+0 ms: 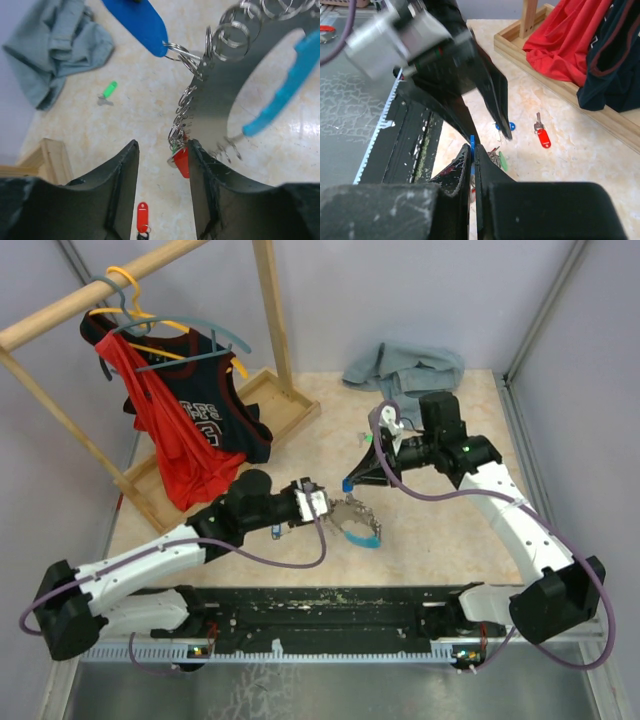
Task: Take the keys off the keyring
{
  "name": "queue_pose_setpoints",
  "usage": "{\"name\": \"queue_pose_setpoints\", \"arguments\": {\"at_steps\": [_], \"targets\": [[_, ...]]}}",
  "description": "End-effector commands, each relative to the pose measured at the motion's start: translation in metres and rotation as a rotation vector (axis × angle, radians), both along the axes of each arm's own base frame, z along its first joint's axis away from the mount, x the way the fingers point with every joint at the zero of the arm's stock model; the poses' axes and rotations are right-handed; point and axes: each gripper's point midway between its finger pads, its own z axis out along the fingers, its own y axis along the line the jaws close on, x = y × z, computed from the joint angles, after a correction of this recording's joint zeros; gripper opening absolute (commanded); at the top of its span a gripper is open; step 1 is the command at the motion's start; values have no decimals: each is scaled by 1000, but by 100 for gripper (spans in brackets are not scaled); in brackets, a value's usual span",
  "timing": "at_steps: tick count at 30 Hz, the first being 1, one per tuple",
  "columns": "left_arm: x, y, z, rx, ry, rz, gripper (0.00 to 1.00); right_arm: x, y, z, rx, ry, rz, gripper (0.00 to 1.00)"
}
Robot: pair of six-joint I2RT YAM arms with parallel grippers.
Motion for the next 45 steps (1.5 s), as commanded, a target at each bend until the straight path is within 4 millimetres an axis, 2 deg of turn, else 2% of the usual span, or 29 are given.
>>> {"name": "queue_pose_setpoints", "arguments": {"at_steps": [1, 4, 8, 11, 18, 23, 37, 45], "targets": [[0, 9, 72, -281, -175, 45, 54, 9, -2, 28, 38, -87, -33, 0], [-13, 11, 80, -358, -178, 5, 54, 2, 0, 30, 63, -69, 13, 0], [-26, 2, 82, -428, -119, -64, 44, -6, -1, 30, 78, -73, 54, 0], [-22, -6, 73, -415, -98, -65, 39, -9, -1, 31, 85, -76, 71, 0], [-11, -20, 60, -400, -88, -65, 38, -10, -2, 29, 84, -77, 77, 0], [-16, -28, 57, -412, -71, -113, 38, -9, -2, 28, 80, -78, 72, 0], [-30, -12, 52, -437, -36, -104, 34, -11, -2, 29, 85, -82, 82, 0], [-41, -19, 57, -499, 70, -140, 31, -11, -2, 29, 85, -80, 84, 0]]}}
